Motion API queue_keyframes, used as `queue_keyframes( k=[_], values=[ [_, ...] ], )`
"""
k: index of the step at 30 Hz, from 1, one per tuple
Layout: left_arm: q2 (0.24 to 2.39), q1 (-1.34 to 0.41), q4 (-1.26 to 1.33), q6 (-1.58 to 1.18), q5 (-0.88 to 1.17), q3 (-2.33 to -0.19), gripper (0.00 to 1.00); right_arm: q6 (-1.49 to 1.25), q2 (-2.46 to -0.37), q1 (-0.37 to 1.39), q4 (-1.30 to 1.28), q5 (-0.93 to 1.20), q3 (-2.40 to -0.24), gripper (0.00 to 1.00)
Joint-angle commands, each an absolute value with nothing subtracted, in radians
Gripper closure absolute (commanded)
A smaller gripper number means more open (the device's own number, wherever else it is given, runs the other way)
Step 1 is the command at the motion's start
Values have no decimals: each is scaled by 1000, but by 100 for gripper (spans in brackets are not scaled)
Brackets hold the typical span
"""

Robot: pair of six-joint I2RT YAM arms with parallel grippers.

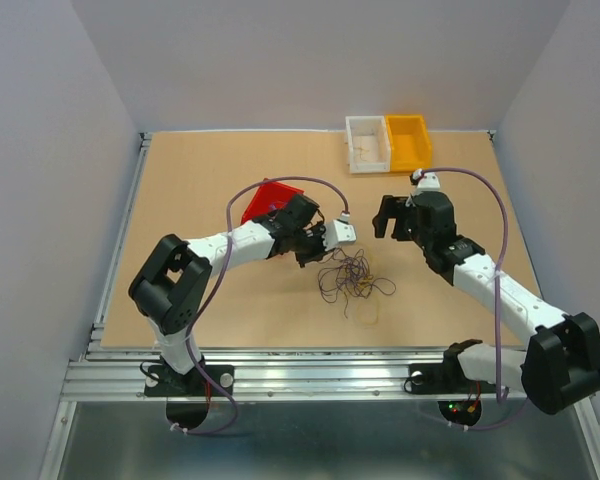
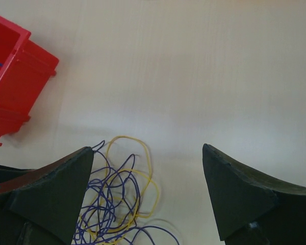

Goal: Untangle the cables

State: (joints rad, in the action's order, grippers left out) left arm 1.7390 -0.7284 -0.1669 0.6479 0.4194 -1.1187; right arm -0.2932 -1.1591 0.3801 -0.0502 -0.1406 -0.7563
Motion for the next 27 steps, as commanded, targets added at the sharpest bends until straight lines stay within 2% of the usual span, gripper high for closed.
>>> queue_keyframes(
  k=[1,9,16,19,27],
  values=[
    [1654,-730,-129,614,397,-1143,100,-227,-1169,379,15,-12,-753,8],
    [1457,-729,-127,502,290,-1207,100,-130,-1205,379,380,494,-644,5],
    [1457,-729,-297,462,298,-1494,100,-103,-1336,379,526,767,-663,6],
    [1499,-729,-374,443,304,-1664,100,-120,-1391,385,606,822,-673,6],
    [1604,-730,-485,341,311,-2107,100,-117,-1555,422,600,752,-770,11]
  ],
)
